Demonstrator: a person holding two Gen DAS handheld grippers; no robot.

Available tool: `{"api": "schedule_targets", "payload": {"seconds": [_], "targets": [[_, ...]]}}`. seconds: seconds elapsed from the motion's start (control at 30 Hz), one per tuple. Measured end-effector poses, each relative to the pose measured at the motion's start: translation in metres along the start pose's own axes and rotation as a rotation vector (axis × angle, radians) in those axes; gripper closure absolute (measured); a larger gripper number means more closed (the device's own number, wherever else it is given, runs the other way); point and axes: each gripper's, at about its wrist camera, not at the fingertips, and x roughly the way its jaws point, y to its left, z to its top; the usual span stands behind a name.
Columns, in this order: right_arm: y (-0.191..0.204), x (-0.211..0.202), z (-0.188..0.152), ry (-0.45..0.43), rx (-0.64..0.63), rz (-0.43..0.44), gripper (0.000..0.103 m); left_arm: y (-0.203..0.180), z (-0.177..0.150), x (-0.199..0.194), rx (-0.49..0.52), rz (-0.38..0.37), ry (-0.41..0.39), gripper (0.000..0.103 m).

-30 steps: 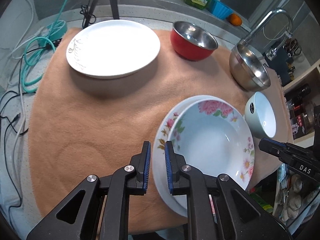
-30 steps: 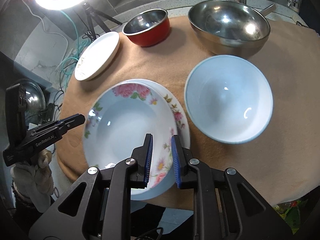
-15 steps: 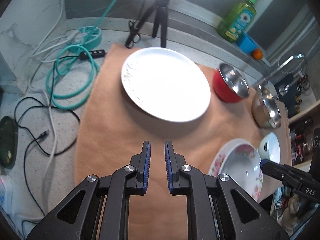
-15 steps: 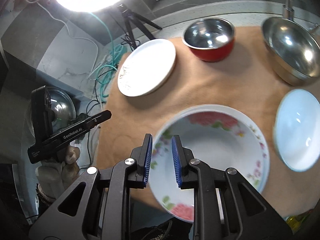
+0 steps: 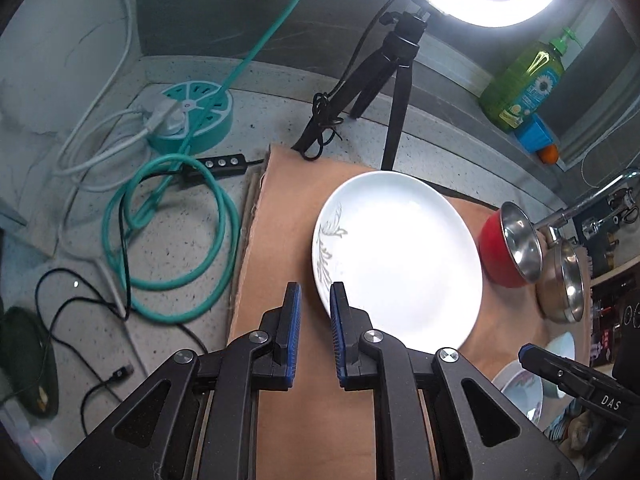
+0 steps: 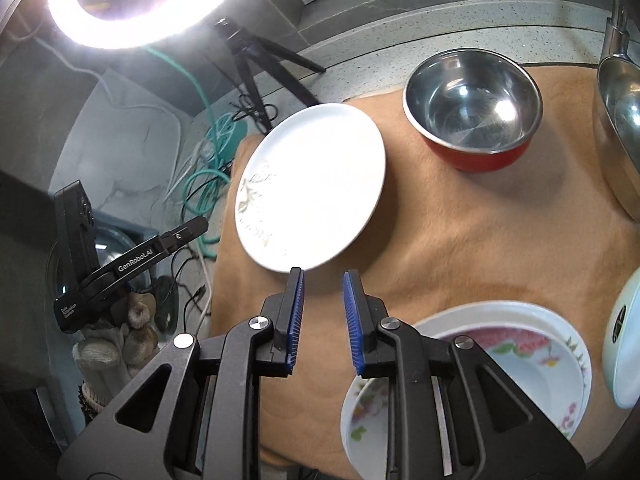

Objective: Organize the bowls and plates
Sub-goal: 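Close both grippers on the rim of the gold-leaf white plate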

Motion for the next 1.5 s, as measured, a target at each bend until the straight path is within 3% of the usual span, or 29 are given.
{"api": "schedule_targets", "payload": {"seconds": [0.27,0.53,0.93,1.13,1.5], "targets": [[-0.019,0.025,0.029,0.000,0.055,-0.043,0.083,0.003,0.034,0.037,-0.010,-0.016,0.050,0.090],[-0.032,0.042,0.045,0.015,0.075,-0.080,0.083,0.000,0.047,0.058,-0.020,-0.022,0.079,0.090],[-0.039,0.058,0.054,0.031,0.073,-0.091,0.083,-0.006,0.047,0.074,0.001,-0.017,0.098,0.092],[-0.036,0.062,0.056,0.024,0.058,-0.080,0.096,-0.005,0.047,0.073,0.003,-0.019,0.094,0.092],[-0.032,0.060,0.053,0.034,0.053,-0.087,0.096,-0.006,0.037,0.062,-0.007,-0.017,0.089,0.092]]}}
